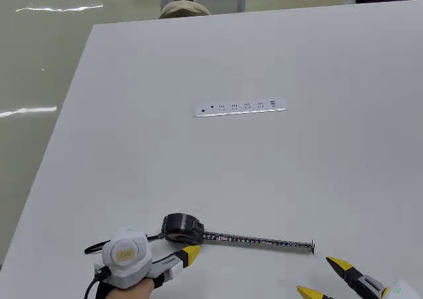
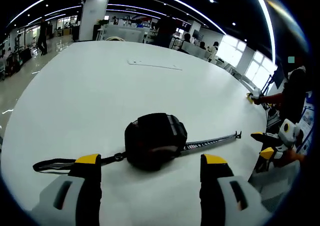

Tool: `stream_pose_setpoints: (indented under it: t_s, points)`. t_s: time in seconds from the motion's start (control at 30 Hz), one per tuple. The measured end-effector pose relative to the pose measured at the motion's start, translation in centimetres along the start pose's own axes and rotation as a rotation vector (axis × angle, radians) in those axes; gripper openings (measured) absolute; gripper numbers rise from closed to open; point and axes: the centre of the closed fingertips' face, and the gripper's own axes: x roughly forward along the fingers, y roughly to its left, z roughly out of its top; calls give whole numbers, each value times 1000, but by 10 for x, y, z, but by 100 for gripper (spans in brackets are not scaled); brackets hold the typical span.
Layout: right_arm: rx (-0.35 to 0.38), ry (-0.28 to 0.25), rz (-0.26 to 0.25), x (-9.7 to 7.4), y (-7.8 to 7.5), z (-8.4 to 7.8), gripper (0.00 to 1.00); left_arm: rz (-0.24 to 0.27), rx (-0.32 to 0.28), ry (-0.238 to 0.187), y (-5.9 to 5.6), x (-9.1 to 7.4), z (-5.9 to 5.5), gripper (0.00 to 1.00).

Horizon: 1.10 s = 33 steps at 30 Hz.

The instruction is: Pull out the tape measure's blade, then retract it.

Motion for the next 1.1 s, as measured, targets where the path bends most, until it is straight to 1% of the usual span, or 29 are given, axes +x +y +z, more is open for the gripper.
stream_pose_setpoints:
  t_s: [0.1,0.23,0.57,0.67,0.8,0.9,1.0,1.1]
  points:
    - [2,0,-2,-1,-1,-1,57,-7,-3,0,-3,2,1,80]
    - [3,3,-4,-2,-2,-2,57,-9,-1,9,-7,6,0,80]
    - [10,0,-16,-5,-6,-2,56,3,-27,11,-7,14,3,81]
    - [10,0,-16,-4,-6,-2,56,5,-31,14,-7,20,3,82]
    - [9,-3,-19,-5,-7,-1,56,5,-40,14,-8,23,5,82]
    - [10,-4,-20,-5,-8,-1,56,9,-32,21,-9,26,4,82]
    - [10,-3,-20,-6,-9,-2,56,12,-47,24,-10,29,4,82]
    - [11,-2,-21,-6,-9,-2,56,25,-49,27,-11,31,5,83]
